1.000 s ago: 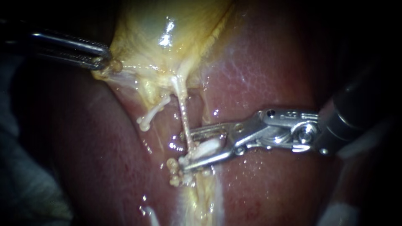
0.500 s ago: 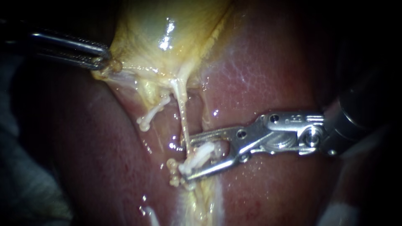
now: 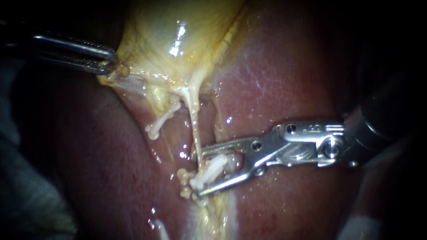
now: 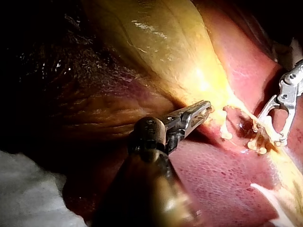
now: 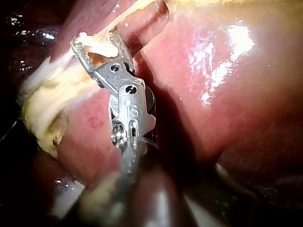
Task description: Going back second clip right tube
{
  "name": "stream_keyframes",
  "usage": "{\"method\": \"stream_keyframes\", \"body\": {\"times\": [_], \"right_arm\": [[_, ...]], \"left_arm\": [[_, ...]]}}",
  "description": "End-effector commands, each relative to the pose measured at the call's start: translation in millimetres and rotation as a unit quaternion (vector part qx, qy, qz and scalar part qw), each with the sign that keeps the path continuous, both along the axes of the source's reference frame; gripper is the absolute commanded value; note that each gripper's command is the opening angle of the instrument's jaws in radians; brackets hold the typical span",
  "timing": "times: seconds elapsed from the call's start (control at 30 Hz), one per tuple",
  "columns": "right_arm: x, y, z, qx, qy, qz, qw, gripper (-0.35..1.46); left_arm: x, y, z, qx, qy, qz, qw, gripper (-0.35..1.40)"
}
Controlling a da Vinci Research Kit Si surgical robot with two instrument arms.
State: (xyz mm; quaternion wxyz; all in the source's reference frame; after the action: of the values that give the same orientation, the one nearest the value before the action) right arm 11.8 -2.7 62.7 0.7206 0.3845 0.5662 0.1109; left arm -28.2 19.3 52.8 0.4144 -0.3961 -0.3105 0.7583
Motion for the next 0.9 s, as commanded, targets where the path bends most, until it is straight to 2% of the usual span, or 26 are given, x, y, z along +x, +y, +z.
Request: {"method": "stream_keyframes", "body": {"times": [0.03,0.23,0.3,0.43,0.6,0.67,0.9], "right_arm": [[-0.1,0.0,0.0,0.001,0.000,-0.006,1.0000,0.50],[-0.3,0.0,0.0,0.003,0.017,-0.037,0.9992,0.50],[-0.3,0.0,0.0,0.001,0.019,-0.038,0.9991,0.50],[0.0,0.1,0.1,-0.002,0.017,-0.033,0.9993,0.50],[0.6,0.7,0.7,-0.008,0.005,-0.007,0.9999,0.50],[0.9,1.0,1.1,-0.014,-0.006,0.004,0.9999,0.50],[1.0,1.5,2.0,-0.034,-0.045,0.011,0.9984,0.50]], "left_arm": [[0.0,0.0,0.1,0.000,0.000,0.000,1.0000,-0.35],[0.0,0.0,0.2,0.000,0.000,0.000,1.0000,-0.35],[0.0,0.0,0.2,0.000,0.000,0.000,1.0000,-0.35],[0.0,0.0,0.2,0.000,0.000,0.000,1.0000,-0.35],[0.0,0.0,0.2,0.000,0.000,0.000,1.0000,-0.35],[0.0,0.0,0.2,0.000,0.000,0.000,1.0000,-0.35],[0.0,0.0,0.2,0.000,0.000,0.000,1.0000,-0.35]]}}
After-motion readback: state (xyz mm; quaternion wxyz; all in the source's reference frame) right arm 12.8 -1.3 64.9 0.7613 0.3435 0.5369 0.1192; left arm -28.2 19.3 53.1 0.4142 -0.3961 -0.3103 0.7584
